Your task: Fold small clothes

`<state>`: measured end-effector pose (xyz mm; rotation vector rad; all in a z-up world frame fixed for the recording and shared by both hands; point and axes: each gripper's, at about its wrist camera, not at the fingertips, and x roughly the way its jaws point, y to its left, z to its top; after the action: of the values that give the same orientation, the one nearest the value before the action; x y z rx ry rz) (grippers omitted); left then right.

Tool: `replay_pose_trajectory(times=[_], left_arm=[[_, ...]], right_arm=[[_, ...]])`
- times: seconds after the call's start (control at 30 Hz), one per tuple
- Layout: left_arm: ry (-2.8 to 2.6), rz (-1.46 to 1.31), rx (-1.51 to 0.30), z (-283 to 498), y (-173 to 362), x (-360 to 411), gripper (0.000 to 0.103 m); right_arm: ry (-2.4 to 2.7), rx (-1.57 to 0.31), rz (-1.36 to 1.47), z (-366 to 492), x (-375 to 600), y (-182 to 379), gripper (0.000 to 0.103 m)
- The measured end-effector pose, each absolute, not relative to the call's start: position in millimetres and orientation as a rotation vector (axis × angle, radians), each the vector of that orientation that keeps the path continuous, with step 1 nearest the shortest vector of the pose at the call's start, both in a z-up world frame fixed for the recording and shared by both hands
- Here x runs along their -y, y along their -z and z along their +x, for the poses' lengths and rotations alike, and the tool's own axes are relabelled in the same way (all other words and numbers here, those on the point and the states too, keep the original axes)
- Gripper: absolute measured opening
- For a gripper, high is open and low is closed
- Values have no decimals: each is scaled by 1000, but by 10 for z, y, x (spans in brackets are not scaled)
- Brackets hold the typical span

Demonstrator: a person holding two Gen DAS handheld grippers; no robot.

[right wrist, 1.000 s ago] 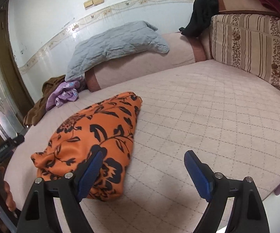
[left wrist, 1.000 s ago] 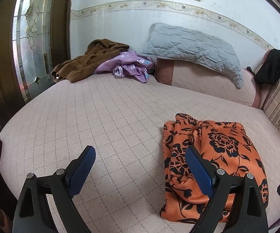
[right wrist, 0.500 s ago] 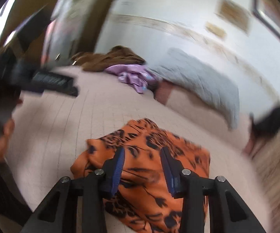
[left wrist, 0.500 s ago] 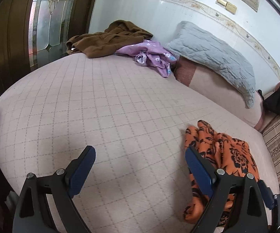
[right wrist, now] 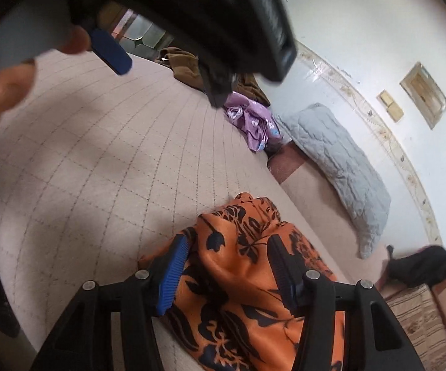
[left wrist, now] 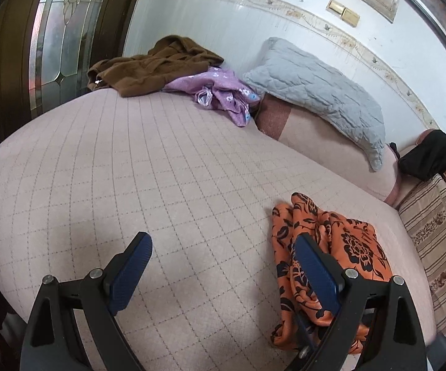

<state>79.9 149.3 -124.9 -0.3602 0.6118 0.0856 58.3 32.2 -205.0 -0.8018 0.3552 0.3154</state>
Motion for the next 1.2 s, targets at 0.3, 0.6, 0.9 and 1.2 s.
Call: replay_pose_trajectory(times=[0.3,0.6,0.9,1.2], left_arm=[[-41,-414,-538,692,1125,-1593,94],[-63,-417,-555,748,1183,-1592,99],[-66,-429,-531,760,1075,-1636,99],[101,-431,-603,896,1113,-1362,99]], right_arm=[[-326,-320,-751,386,-286,1790,11],[-426,-368,-800,368,-492,2244,11],[-493,-333,-713,136,-106,1694,22],[-238,-536,-593,1343,68,1336,75]])
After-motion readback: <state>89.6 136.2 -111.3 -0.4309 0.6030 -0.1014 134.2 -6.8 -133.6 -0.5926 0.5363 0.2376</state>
